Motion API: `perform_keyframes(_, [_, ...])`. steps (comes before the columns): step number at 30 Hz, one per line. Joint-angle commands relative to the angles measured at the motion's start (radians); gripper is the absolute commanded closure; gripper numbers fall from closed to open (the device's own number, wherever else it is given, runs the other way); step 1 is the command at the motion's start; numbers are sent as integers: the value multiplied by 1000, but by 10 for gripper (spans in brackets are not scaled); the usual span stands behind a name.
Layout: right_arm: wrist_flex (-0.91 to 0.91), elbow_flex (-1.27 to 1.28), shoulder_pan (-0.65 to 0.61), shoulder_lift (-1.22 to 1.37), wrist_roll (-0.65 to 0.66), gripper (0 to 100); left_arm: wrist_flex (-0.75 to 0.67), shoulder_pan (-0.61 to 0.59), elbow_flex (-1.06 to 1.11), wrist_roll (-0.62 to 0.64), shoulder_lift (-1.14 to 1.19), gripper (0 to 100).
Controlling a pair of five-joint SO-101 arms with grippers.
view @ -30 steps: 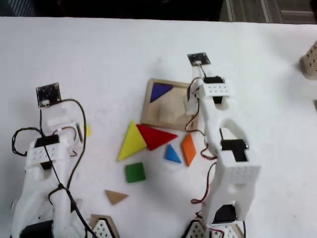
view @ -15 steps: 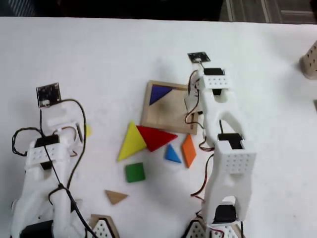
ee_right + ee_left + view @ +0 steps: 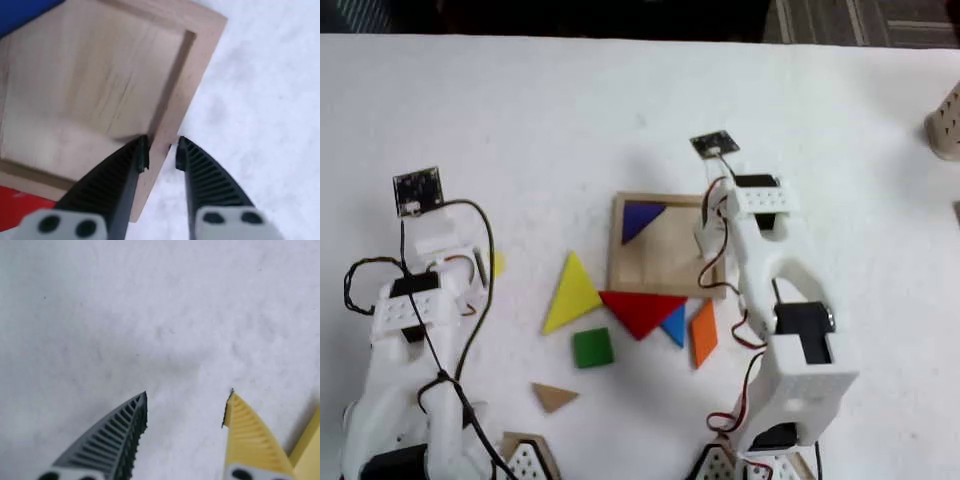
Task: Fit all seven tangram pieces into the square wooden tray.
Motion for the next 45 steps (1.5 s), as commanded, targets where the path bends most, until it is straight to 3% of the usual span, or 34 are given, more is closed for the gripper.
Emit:
perform_keyframes(1, [36, -23, 4, -85, 14, 818, -31, -8, -38, -12, -2, 731])
perform_keyframes(9, [143, 23, -39, -334, 15, 893, -34, -8, -38, -12, -1, 731])
perform_keyframes(16, [157, 292, -318, -596, 100, 893, -35, -8, -38, -12, 1, 730])
perform_keyframes(20, [67, 422, -489, -685, 120, 893, -35, -8, -38, -12, 1, 731])
perform_keyframes(26, [-101, 514, -579, -700, 112, 862, -63, -88, -44, -3, 1, 732])
perform_keyframes(31, [-99, 566, -618, -700, 112, 816, -94, -174, -68, 143, 5, 733])
perform_keyframes(37, [-54, 623, -796, -711, 121, 849, -92, -189, -115, 150, 79, 733])
perform_keyframes(41, [-25, 626, -889, -711, 121, 835, -26, -255, -235, 176, 216, 733])
perform_keyframes(45, [-33, 640, -891, -710, 121, 796, 55, -275, -338, 198, 323, 733])
